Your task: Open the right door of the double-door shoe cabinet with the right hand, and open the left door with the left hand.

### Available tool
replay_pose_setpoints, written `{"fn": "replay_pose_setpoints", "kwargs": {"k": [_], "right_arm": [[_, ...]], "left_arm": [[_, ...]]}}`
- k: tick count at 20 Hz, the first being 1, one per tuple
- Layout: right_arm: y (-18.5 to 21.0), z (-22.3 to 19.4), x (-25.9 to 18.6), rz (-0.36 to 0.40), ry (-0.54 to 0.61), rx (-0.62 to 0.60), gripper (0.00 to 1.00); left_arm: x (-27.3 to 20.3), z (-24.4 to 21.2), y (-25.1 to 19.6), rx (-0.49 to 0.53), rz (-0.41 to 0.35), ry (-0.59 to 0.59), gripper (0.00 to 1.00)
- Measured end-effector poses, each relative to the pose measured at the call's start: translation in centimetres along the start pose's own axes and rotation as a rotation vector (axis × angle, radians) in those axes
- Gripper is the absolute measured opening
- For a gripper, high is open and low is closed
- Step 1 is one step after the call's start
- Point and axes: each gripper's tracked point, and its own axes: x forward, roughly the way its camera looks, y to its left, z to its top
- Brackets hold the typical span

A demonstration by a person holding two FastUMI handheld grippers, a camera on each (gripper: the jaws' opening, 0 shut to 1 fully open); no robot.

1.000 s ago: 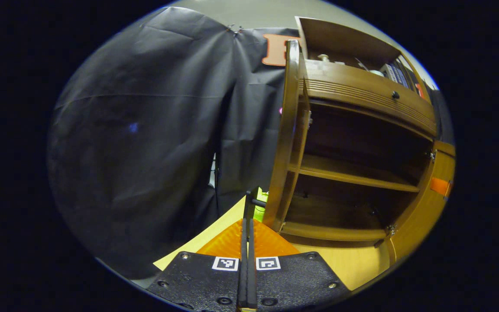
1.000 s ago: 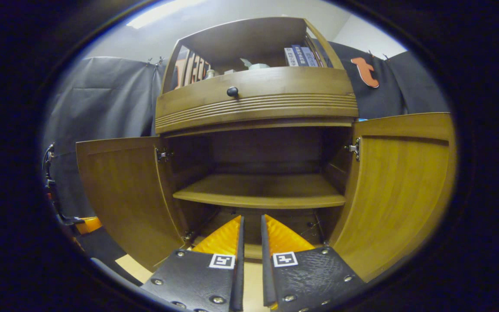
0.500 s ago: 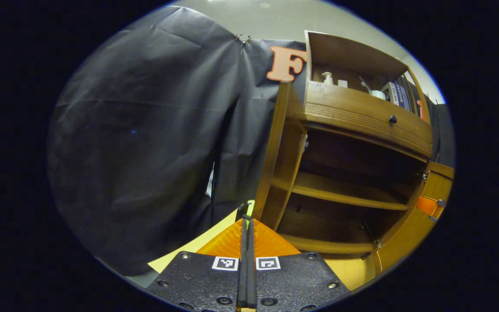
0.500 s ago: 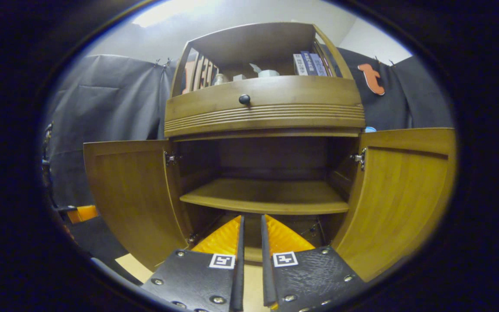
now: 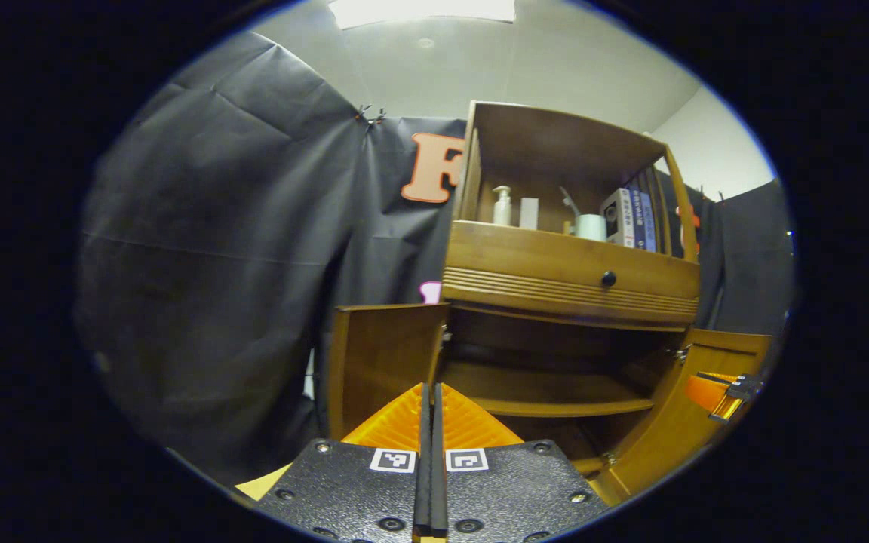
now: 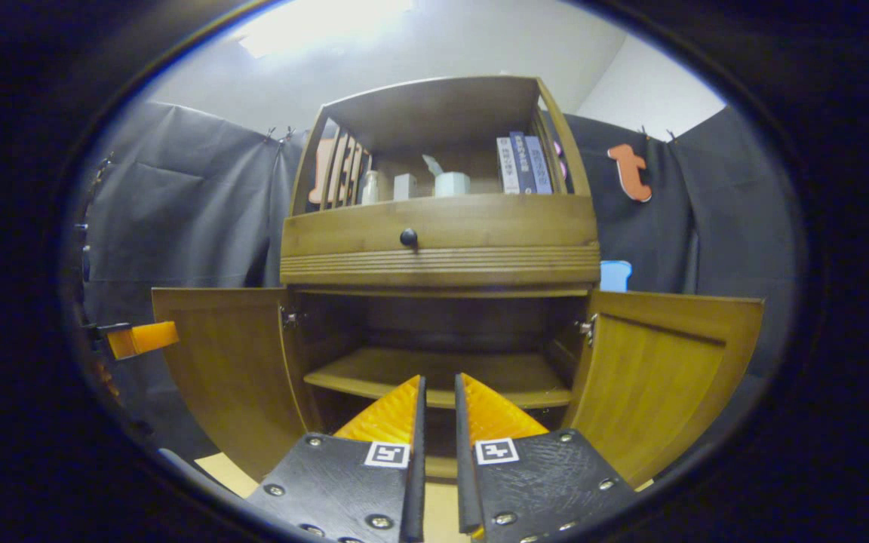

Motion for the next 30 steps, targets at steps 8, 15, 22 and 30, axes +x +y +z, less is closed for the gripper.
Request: {"fn": "replay_pose_setpoints", "kwargs": {"k": [8, 15, 22, 30], "right_arm": [[-1.3, 2.5, -2.0, -0.074, -0.051, 0.014, 0.18], [-2.9, 2.9, -4.6, -0.174, -0.058, -0.006, 0.18], [-2.9, 2.5, -7.3, -0.229, -0.078, -0.008, 0.25], [-2.8, 2.6, -7.6, -0.211, -0.104, 0.023, 0.97]], "left_arm": [[1.2, -0.8, -12.7, -0.031, -0.288, 0.032, 0.01], [0.7, -2.3, -18.4, -0.024, -0.427, 0.040, 0.01], [0.5, -2.5, -20.3, -0.070, -0.491, 0.032, 0.10], [-0.1, -1.4, -20.4, -0.069, -0.516, -0.016, 0.92]]}}
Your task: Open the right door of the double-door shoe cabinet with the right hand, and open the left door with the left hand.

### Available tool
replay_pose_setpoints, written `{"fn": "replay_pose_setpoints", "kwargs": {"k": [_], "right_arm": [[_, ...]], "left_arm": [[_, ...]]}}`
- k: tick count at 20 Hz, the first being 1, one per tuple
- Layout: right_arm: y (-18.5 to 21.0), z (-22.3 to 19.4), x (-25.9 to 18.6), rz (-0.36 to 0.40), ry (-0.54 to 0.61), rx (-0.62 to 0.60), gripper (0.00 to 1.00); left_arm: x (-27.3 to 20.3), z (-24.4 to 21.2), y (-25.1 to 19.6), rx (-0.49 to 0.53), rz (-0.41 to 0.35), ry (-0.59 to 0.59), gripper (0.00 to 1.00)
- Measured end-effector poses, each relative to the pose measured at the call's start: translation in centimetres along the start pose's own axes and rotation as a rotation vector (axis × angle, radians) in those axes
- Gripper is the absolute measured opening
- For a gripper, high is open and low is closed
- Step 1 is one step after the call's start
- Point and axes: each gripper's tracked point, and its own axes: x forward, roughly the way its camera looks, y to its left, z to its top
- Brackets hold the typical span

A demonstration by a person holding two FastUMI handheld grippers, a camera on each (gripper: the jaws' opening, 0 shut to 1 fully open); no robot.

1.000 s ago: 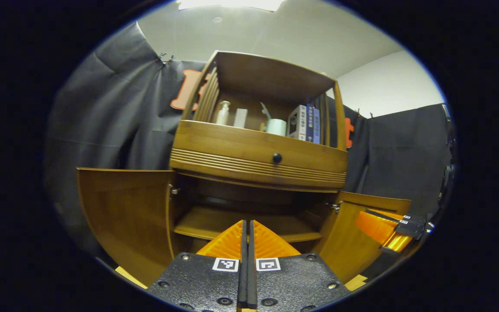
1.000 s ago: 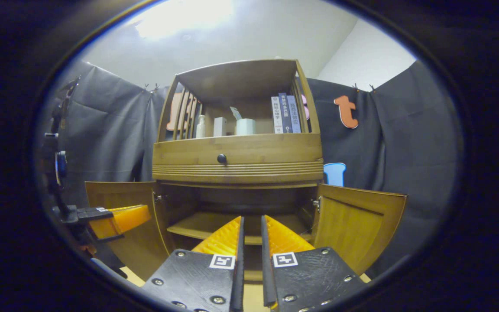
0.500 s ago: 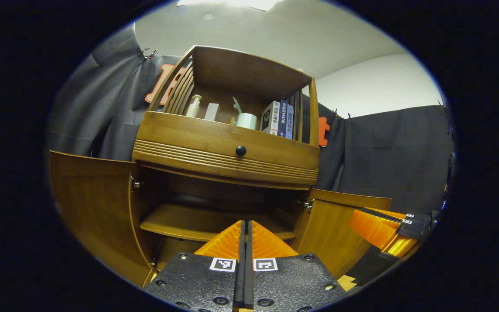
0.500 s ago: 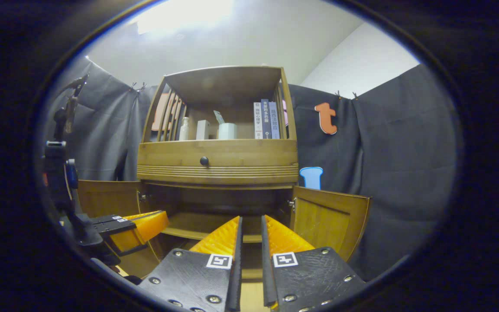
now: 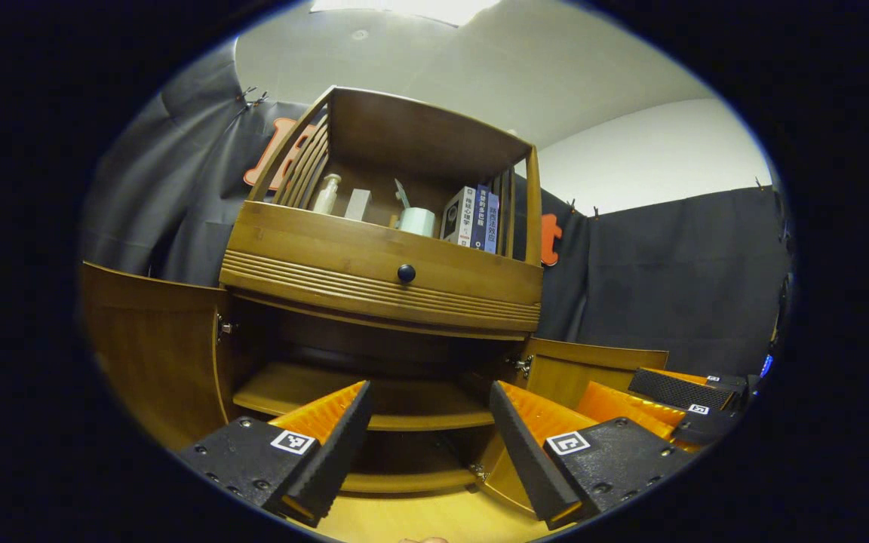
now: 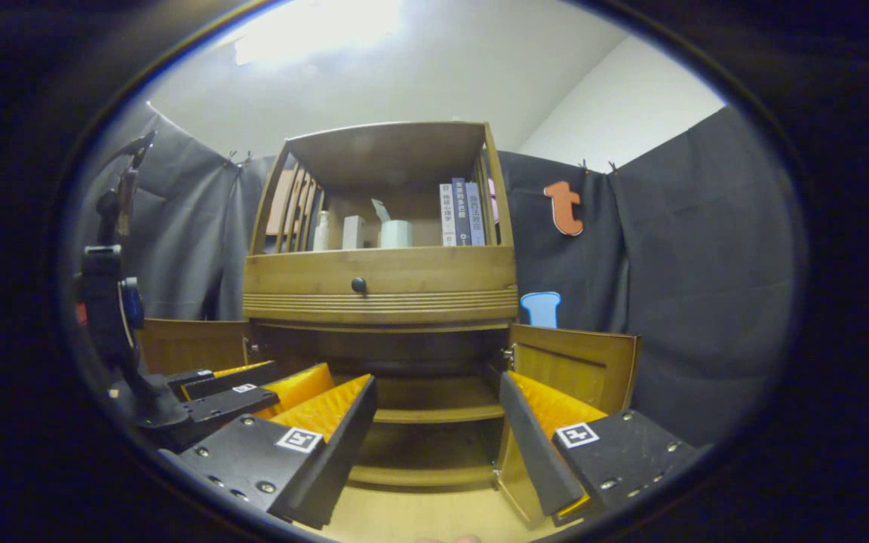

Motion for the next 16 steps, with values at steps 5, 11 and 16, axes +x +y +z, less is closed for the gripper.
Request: {"fn": "replay_pose_setpoints", "kwargs": {"k": [5, 11, 16], "right_arm": [[0.0, -0.5, -0.2, -0.011, 0.012, -0.011, 0.97], [-0.1, -0.4, -0.7, -0.028, 0.006, -0.020, 0.93], [-0.7, 0.1, -1.9, -0.074, -0.017, -0.026, 0.97]], "left_arm": [[-0.1, 0.0, 0.8, 0.011, 0.019, 0.007, 0.96], [-0.3, 0.2, 1.8, 0.016, 0.037, 0.002, 0.96], [-0.5, 0.1, 1.6, 0.023, 0.014, 0.006, 0.92]]}}
